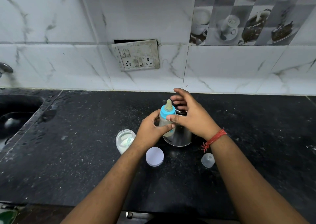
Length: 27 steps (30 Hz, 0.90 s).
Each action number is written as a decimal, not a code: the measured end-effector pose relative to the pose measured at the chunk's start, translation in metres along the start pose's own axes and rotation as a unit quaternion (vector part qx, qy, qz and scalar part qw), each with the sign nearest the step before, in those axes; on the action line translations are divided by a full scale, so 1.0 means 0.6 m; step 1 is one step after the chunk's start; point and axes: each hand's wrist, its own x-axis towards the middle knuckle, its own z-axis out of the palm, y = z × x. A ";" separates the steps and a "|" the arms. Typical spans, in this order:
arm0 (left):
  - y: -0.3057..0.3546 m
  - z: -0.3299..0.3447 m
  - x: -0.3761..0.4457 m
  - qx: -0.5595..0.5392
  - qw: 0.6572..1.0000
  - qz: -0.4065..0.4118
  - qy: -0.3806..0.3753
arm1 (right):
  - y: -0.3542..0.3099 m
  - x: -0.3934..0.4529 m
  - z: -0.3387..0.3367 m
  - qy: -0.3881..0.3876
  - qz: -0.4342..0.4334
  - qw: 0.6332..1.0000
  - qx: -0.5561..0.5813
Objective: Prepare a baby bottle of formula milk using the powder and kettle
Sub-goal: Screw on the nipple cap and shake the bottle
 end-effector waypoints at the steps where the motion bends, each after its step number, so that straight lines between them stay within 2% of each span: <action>1: 0.000 0.000 -0.001 0.000 1.000 -0.001 -0.003 | 0.001 0.000 -0.002 -0.027 0.007 1.000 0.013; 4: -0.002 0.003 -0.002 0.003 1.000 -0.003 -0.012 | 0.005 0.000 0.002 -0.033 0.017 0.999 0.021; 9: 0.002 0.008 0.001 0.024 1.000 0.009 -0.010 | -0.012 -0.005 0.026 0.071 0.014 0.997 -0.027; 11: 0.004 0.007 0.002 0.029 0.999 0.014 -0.010 | -0.017 -0.006 0.033 0.086 0.006 0.995 -0.042; 15: 0.005 0.002 0.006 0.018 1.000 0.009 -0.013 | -0.009 -0.003 0.019 0.018 0.028 0.999 0.039; 18: 0.006 0.002 0.007 0.014 1.000 0.010 -0.013 | -0.009 -0.005 0.008 -0.015 0.028 0.998 0.046; 24: 0.014 0.011 0.005 0.048 0.998 0.043 -0.014 | -0.026 -0.009 0.034 0.124 0.010 0.992 -0.023; 27: 0.016 0.010 0.005 0.050 0.998 0.046 -0.019 | -0.024 -0.010 0.031 0.096 0.019 0.995 0.013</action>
